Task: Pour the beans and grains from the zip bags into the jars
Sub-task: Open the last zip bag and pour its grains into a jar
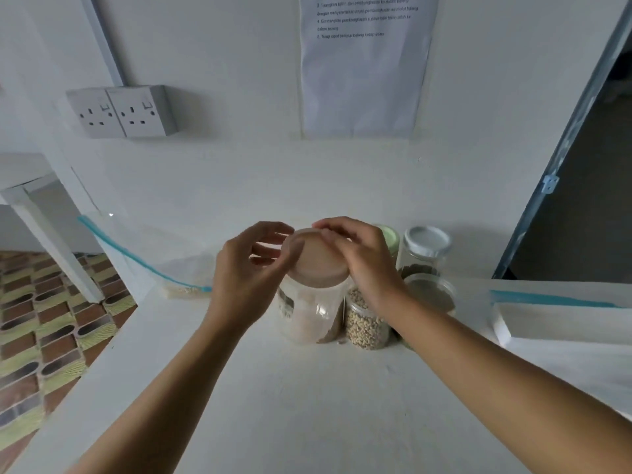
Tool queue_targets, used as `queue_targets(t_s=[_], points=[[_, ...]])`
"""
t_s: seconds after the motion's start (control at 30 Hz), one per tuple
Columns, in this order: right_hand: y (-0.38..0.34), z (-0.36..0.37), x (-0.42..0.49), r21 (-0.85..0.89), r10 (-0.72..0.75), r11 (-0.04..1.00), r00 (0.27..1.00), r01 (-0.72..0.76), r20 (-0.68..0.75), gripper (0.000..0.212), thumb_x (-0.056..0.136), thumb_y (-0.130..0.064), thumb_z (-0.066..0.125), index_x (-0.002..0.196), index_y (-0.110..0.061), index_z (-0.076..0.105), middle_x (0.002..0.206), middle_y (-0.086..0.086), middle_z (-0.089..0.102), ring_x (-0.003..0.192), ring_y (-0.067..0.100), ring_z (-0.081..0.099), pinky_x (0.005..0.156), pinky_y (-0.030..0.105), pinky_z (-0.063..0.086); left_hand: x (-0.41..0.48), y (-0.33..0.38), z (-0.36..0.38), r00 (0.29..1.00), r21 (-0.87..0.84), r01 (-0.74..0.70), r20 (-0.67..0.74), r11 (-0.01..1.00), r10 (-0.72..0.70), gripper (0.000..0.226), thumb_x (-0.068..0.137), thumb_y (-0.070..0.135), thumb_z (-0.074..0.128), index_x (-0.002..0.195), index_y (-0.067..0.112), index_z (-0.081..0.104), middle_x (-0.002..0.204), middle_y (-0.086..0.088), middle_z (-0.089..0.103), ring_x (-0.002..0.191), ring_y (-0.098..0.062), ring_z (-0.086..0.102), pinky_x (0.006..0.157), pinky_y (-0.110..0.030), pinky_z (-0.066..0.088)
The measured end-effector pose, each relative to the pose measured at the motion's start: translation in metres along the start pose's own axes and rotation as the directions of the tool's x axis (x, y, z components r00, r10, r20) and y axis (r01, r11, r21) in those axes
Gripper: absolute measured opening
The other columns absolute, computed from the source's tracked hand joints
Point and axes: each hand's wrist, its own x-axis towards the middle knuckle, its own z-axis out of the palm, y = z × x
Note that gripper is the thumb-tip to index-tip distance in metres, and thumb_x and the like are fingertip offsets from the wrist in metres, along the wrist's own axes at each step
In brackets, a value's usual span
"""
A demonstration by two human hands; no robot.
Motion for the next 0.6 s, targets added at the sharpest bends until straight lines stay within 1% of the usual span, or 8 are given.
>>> queue_targets(t_s=[0.17,0.27,0.33,0.4,0.43,0.5,0.57,0.6], points=[[0.021,-0.011,-0.028,-0.092,0.037,0.995,0.998,-0.032,0.051,0.018,0.099,-0.009,0.061,0.104,-0.015,0.078,0.104,-0.005,0.075,0.103,0.01,0.067,0.088,0.027,0.055,-0.04,-0.026,0.014,0.994,-0.075,0.079,0.077,0.994,-0.073,0.035,0.087,0.053,0.073,0.111,0.028,0.07,0.103,0.009,0.072,0.093,-0.01,0.07,0.079,-0.029,0.057],[0.038,-0.021,-0.039,-0.188,0.033,0.982,0.996,-0.016,0.088,0.016,0.099,-0.009,0.063,0.104,-0.013,0.078,0.104,-0.007,0.075,0.1,0.005,0.066,0.084,0.016,0.05,-0.06,-0.044,0.024,0.963,-0.096,0.146,0.24,0.985,-0.119,0.057,0.078,0.063,0.071,0.124,0.03,0.064,0.118,0.007,0.068,0.11,-0.011,0.066,0.092,-0.031,0.056],[0.05,-0.029,-0.046,-0.262,0.037,0.965,0.994,-0.007,0.107,0.016,0.098,-0.01,0.064,0.104,-0.014,0.078,0.104,-0.01,0.074,0.1,0.002,0.066,0.081,0.013,0.048,-0.071,-0.059,0.028,0.919,-0.072,0.172,0.371,0.982,-0.134,0.07,0.075,0.062,0.075,0.135,0.031,0.058,0.13,0.007,0.06,0.119,-0.009,0.061,0.098,-0.031,0.054],[0.06,-0.035,-0.053,-0.331,0.05,0.944,0.991,-0.008,0.121,0.016,0.098,-0.012,0.064,0.106,-0.016,0.077,0.104,-0.014,0.072,0.1,-0.001,0.064,0.081,0.012,0.046,-0.08,-0.071,0.034,0.871,-0.015,0.178,0.468,0.984,-0.15,0.08,0.072,0.061,0.082,0.141,0.033,0.052,0.136,0.013,0.054,0.125,-0.007,0.056,0.104,-0.033,0.051],[0.062,-0.038,-0.055,-0.366,0.051,0.93,0.991,-0.002,0.124,0.016,0.099,-0.012,0.063,0.108,-0.016,0.077,0.104,-0.014,0.072,0.1,-0.001,0.063,0.082,0.011,0.046,-0.083,-0.075,0.037,0.852,-0.005,0.182,0.501,0.983,-0.155,0.082,0.073,0.057,0.085,0.143,0.035,0.049,0.138,0.016,0.054,0.128,-0.007,0.055,0.107,-0.033,0.049],[0.062,-0.041,-0.057,-0.454,0.038,0.891,0.989,0.03,0.14,0.017,0.1,-0.013,0.062,0.11,-0.014,0.075,0.104,-0.011,0.071,0.098,-0.001,0.063,0.083,0.012,0.046,-0.09,-0.08,0.046,0.832,-0.037,0.192,0.536,0.981,-0.142,0.087,0.076,0.041,0.089,0.148,0.035,0.042,0.14,0.02,0.055,0.131,-0.007,0.053,0.108,-0.028,0.047],[0.053,-0.04,-0.061,-0.577,-0.008,0.81,0.986,0.105,0.167,0.02,0.102,-0.022,0.058,0.112,-0.013,0.074,0.106,-0.003,0.071,0.096,0.004,0.063,0.084,0.022,0.05,-0.093,-0.081,0.056,0.836,-0.099,0.197,0.536,0.975,-0.114,0.091,0.077,0.023,0.089,0.15,0.03,0.035,0.136,0.023,0.056,0.131,-0.007,0.054,0.104,-0.022,0.047],[0.047,-0.037,-0.063,-0.647,-0.001,0.752,0.982,0.127,0.191,0.028,0.103,-0.033,0.055,0.114,-0.013,0.072,0.11,0.0,0.069,0.1,0.009,0.063,0.087,0.029,0.051,-0.094,-0.08,0.061,0.841,-0.133,0.195,0.533,0.972,-0.096,0.094,0.076,0.015,0.088,0.15,0.025,0.031,0.135,0.022,0.056,0.13,-0.008,0.054,0.103,-0.021,0.047]])
